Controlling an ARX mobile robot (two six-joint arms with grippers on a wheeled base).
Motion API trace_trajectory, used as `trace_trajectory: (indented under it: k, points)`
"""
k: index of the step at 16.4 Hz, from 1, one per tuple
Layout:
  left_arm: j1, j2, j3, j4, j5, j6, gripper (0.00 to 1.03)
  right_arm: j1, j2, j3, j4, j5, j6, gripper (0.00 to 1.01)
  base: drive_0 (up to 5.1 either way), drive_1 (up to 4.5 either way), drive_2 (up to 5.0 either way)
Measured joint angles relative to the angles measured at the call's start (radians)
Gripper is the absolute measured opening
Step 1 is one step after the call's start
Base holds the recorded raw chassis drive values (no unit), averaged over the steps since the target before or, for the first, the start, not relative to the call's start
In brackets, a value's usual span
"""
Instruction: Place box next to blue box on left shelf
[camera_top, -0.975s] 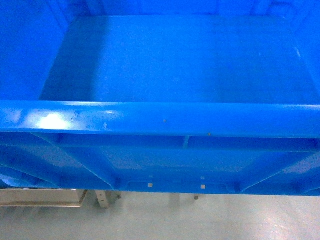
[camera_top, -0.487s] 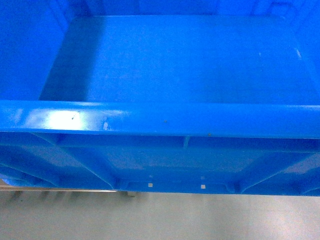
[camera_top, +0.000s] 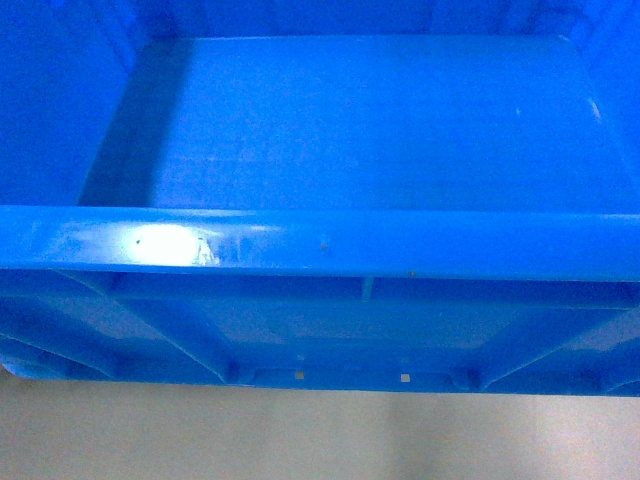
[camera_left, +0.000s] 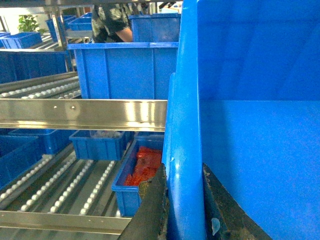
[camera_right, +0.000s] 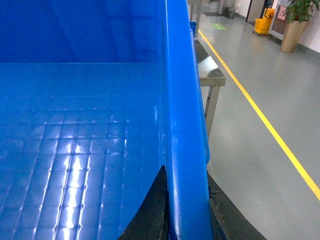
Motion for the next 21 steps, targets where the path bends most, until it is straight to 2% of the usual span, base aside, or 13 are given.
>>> trace_trajectory:
  k: [21]
  points:
    - [0.000,0.000,0.000,0.004,0.001,0.000,0.11,0.000,0.000,0.000,-0.002,0.000,0.000,0.09,-5.0,2.42,2.4]
